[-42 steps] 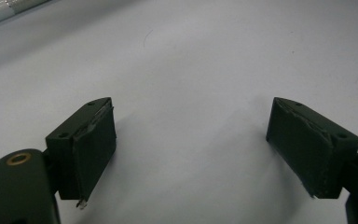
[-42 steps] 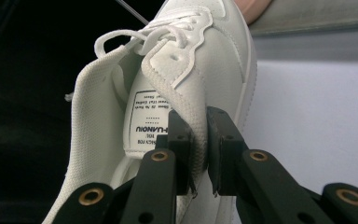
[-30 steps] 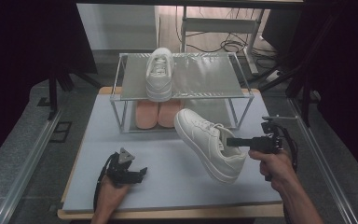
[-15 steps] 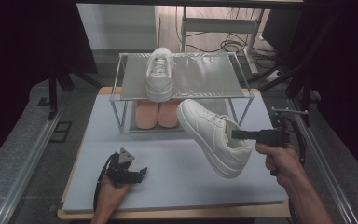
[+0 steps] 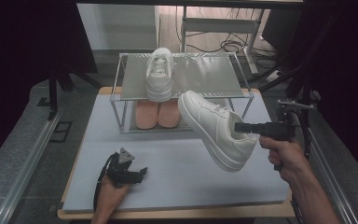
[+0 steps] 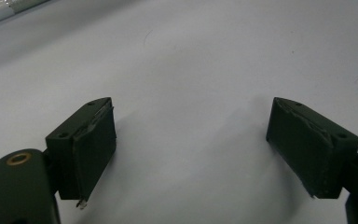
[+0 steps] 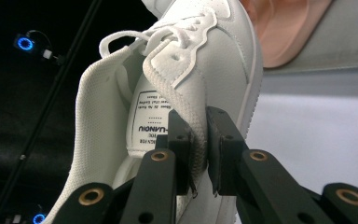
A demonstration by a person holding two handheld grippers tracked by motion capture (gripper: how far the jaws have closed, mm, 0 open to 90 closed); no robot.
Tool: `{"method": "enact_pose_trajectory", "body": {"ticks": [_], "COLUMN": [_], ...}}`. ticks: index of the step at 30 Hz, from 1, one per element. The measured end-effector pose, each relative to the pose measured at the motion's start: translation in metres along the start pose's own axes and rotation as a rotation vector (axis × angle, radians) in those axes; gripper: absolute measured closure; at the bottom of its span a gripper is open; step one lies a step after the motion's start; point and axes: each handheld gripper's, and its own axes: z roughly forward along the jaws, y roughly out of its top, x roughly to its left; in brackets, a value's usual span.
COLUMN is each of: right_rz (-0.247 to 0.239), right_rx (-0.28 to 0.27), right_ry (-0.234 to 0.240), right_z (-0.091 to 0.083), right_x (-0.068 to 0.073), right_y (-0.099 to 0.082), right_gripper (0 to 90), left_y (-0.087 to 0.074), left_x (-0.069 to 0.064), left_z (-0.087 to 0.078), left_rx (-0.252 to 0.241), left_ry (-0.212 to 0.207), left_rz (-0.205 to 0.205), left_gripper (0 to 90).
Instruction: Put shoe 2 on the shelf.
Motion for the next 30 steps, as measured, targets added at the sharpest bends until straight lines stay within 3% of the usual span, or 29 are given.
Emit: {"method": "enact_pose_trajectory", "body": {"ticks": [18, 30], "right_rz": [0.047, 0.066], "right_rx": [-0.116, -0.185], "right_ry": [0.022, -0.037], "right_z": [0.007, 0.024], "right_x": [0.001, -0.004], "right_y": [0.028, 0.055], "right_gripper": [80.6, 80.4], "left_y": [0.000, 0.000], "left_x": [0.000, 0.000], "left_z": [0.000, 0.000], "left_rx": [0.000, 0.000], "left_ry": [-0.001, -0.001], "left_rz": [0.000, 0.001], "left_gripper": [15.9, 15.9]}}
